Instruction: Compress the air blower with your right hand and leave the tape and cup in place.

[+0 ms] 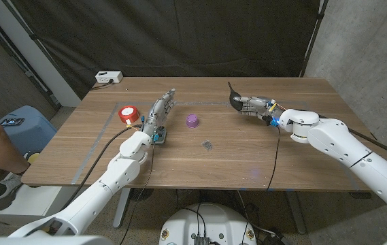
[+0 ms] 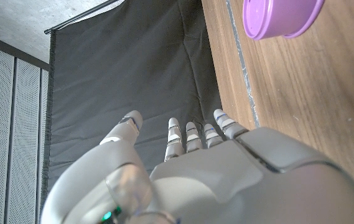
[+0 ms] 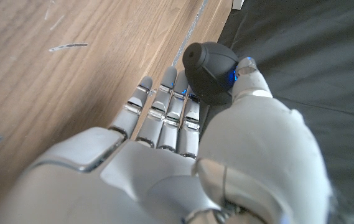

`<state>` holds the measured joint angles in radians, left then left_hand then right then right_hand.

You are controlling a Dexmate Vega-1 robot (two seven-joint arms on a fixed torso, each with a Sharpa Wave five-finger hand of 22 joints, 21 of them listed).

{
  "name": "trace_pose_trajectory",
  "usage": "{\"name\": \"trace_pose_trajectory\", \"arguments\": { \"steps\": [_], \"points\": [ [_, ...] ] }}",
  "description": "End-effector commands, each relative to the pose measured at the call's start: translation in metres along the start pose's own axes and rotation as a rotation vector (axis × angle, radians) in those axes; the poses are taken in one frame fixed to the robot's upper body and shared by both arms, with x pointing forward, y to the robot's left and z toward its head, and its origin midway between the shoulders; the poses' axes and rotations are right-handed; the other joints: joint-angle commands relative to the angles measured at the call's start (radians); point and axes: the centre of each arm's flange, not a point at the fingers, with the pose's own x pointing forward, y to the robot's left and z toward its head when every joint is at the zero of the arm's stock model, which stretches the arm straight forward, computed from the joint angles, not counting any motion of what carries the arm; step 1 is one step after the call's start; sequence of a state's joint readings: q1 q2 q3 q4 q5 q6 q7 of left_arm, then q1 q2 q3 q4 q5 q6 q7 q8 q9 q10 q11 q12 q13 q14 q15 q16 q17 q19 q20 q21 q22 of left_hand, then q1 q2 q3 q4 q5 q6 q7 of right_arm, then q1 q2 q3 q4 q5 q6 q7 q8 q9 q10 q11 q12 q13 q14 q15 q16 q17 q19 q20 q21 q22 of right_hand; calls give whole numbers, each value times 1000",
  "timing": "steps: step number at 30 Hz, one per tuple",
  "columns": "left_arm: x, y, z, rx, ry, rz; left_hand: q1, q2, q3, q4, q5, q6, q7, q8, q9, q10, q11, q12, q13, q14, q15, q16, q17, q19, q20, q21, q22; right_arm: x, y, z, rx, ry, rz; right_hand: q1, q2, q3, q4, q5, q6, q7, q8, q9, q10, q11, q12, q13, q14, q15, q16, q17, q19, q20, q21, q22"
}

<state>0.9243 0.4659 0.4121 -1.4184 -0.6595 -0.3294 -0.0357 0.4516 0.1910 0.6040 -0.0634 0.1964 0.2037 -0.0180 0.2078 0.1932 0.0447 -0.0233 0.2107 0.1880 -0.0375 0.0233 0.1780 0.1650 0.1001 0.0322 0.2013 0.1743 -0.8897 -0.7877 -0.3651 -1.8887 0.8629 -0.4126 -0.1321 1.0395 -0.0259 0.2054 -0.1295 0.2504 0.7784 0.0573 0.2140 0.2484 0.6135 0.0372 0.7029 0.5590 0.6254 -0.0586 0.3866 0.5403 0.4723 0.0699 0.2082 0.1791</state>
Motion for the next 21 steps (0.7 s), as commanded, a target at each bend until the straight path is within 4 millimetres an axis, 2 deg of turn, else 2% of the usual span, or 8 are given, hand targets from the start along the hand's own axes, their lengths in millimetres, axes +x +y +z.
{"name": "trace_pose_trajectory", "arguments": {
  "steps": [1, 21],
  "points": [
    [2, -4, -2, -6, 4, -3, 11, -1, 3, 4, 6, 6, 2, 0, 3, 4, 1, 2, 6, 8, 0, 1, 3, 3, 4, 2, 4, 4, -9, -5, 73, 2, 15, -6, 4, -2, -3, -2, 1, 5, -4, 3, -1, 0, 2, 4, 2, -27, 2, 3, 1, 1, -3, 3],
    [3, -5, -3, -10, 5, 6, 13, -2, 3, 5, 6, 7, 1, -3, 4, 5, 0, 2, 6, 8, 0, 1, 3, 3, 3, 1, 4, 24, -11, -7, 180, -28, 75, -5, 7, -4, -5, -4, 4, 4, -3, 3, 0, -1, 5, 5, 10, -28, 3, 7, 5, 1, 0, 3]
  ]
}}
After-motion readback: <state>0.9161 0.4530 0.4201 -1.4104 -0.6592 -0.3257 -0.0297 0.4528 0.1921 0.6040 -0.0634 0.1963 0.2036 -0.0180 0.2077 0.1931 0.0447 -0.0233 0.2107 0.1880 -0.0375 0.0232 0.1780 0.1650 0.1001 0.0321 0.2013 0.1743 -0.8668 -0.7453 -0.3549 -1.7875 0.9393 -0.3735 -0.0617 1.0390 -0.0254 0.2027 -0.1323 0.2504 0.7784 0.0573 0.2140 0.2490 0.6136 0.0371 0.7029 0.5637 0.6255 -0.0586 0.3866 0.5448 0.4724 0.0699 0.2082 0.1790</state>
